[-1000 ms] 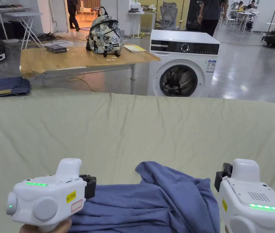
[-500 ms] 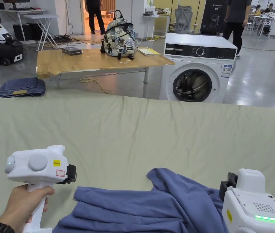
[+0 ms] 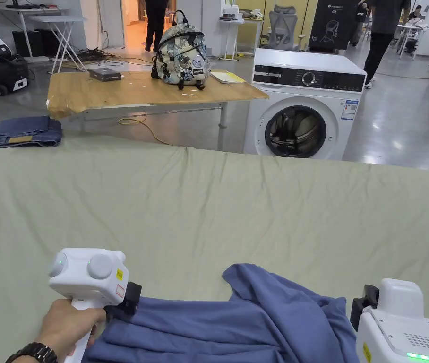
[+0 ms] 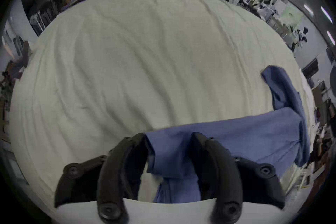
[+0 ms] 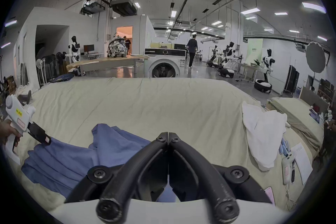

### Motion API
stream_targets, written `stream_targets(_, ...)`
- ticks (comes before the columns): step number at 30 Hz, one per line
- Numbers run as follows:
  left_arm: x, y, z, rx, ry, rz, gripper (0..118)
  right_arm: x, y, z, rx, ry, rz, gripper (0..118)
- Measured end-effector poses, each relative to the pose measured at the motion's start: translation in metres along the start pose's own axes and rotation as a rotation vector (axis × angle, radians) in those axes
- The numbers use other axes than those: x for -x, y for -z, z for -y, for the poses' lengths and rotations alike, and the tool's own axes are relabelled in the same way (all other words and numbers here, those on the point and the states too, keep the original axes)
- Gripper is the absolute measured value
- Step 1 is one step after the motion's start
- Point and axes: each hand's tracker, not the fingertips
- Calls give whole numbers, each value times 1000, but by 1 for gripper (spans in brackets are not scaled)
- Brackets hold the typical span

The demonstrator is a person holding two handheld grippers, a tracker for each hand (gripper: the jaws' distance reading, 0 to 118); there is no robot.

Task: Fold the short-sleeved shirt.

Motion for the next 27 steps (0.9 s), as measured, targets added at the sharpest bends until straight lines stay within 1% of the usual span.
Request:
stream_targets(1,-5,-1,3,-18,33,-10,34,-1,0,0,1,1,2,0)
stream_targets(2,-11,-1,6,-25,74,-15,23,-1,1,1,3,2,4,0)
stream_targets(3,-15,-2,7,-21,87,-16,9,-2,2,1,7,5,4,0)
stream_targets(4,-17,-4,8,-28,81,-11,2,-3,4,2,11,8,4,0)
stream_targets(9,-13,-22,7,-101,106,13,0,-15,18,-4,59,32,-3,0)
stream_targets(12,-5,-43,8,-187,46,79,0,-26,44,-12,172,54,-33,0)
stream_targets(13,-4,-50,8,-209,39,90,0,-30,57,-12,224,46,-52,0)
stream_targets(14,-3,-58,10,-236,35,95,0,-34,70,-13,259,55,-65,0)
stream_targets(17,2,-76,16,-273,46,111,0,-36,98,-18,341,30,-75,1)
stream_targets(18,2,-80,17,-280,55,120,0,-35,107,-20,369,6,-83,16)
stream_targets(20,3,-85,20,-281,59,121,0,-32,126,-21,441,-10,-125,58)
stream_targets(21,4,-87,22,-286,63,123,0,-31,140,-17,466,-11,-135,77)
stream_targets(22,1,-91,25,-287,62,124,0,-30,149,-15,474,-7,-146,80)
stream_targets(24,3,-93,28,-288,50,130,0,-24,168,-12,556,-14,-170,80)
stream_targets(27,1,-92,31,-283,35,137,0,-19,186,-3,609,-16,-179,80)
